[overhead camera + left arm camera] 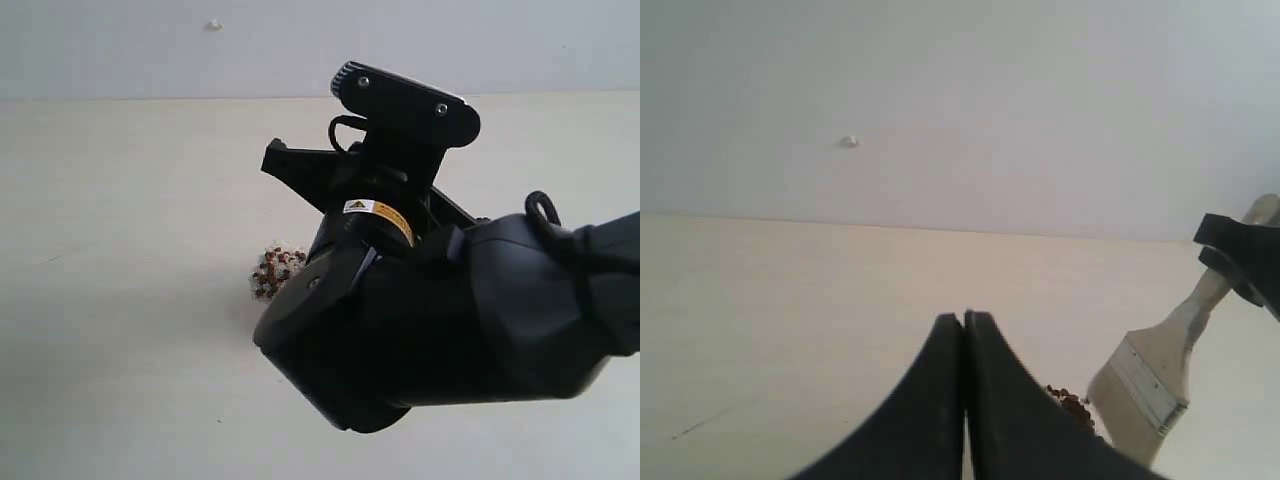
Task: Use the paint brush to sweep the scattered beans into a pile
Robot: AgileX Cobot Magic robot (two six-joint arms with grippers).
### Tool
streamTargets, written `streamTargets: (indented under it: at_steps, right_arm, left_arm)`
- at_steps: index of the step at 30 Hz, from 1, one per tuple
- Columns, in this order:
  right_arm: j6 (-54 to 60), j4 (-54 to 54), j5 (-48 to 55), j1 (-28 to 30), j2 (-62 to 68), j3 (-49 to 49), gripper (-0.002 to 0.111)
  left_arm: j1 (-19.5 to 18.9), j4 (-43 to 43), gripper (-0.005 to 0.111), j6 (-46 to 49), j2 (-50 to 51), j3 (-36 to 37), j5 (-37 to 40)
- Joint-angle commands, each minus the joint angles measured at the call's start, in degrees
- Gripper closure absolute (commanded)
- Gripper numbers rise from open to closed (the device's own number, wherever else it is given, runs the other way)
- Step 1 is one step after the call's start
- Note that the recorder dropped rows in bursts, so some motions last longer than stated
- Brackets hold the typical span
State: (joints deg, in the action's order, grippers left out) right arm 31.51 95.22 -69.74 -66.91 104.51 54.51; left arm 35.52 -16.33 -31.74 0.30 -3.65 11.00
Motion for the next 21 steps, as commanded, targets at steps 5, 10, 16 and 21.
streamTargets:
  at_steps: [5, 10, 16, 21]
  right_arm:
    - [7.83, -1.18, -0.22, 0.22, -1.82, 0.1, 0.108]
    - [11.2, -1.18, -0.22, 0.22, -1.82, 0.1, 0.108]
    - [15.88, -4.38, -0.22, 0.22, -1.69, 0.1, 0.108]
    - [14.13, -6.02, -0.22, 0.22, 1.6, 0.1, 0.108]
  left_arm:
    - [-0.21, 0.07, 0.107, 0.01, -0.3, 0.33, -0.2]
    - [-0.21, 0.07, 0.107, 0.01, -0.3, 0.33, -0.2]
    - [-0.21, 0.07, 0.107, 0.01, -0.3, 0.33, -0.2]
    - [-0.21, 0.07, 0.107, 0.01, -0.3, 0.33, -0.2]
